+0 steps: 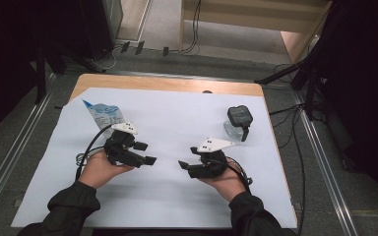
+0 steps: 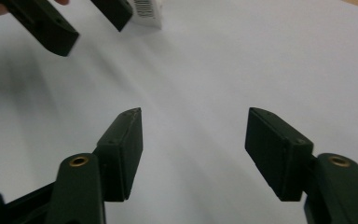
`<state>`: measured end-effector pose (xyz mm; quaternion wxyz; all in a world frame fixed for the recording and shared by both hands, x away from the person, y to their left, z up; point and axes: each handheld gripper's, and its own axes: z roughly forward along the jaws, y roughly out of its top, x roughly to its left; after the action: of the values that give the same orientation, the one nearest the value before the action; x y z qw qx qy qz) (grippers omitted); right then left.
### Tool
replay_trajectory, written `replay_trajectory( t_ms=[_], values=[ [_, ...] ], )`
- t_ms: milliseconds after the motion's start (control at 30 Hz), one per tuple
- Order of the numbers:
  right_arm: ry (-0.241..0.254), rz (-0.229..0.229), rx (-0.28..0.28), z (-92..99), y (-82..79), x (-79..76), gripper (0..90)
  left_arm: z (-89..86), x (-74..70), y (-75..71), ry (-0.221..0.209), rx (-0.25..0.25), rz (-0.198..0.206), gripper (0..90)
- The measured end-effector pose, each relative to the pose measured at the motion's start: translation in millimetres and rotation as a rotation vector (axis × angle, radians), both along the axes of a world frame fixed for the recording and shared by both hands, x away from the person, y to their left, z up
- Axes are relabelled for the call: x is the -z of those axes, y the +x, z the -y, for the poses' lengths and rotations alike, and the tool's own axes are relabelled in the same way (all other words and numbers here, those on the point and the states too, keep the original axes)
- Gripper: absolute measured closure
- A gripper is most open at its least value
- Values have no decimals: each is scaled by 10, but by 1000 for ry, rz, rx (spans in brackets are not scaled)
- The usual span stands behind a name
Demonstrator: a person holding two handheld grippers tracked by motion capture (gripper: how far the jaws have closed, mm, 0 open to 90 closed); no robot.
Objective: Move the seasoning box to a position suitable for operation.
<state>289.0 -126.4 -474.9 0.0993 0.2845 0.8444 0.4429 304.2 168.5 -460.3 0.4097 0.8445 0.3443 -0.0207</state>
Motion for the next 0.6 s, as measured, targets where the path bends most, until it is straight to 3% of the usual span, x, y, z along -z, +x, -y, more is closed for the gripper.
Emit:
replay_trajectory(
  t_ms=[67,100,167,267,367,400,600],
  values=[
    [4,-10,11,27,55,7,475,-36,6,-6,8,4,16,305],
    [4,-10,11,27,55,7,475,-36,6,-6,8,4,16,306],
    [14,-73,-13,37,108,4,487,-76,37,-8,22,-10,11,308],
    [24,-107,-20,34,138,-1,476,-96,48,5,16,-13,4,314],
    [26,-99,-20,43,144,-1,482,-111,36,13,-9,-16,17,319],
    [11,-78,-23,60,140,-8,493,-106,32,5,-10,-15,25,322],
    [27,-58,-8,116,140,-31,516,-117,36,4,13,-6,29,322]
  ],
)
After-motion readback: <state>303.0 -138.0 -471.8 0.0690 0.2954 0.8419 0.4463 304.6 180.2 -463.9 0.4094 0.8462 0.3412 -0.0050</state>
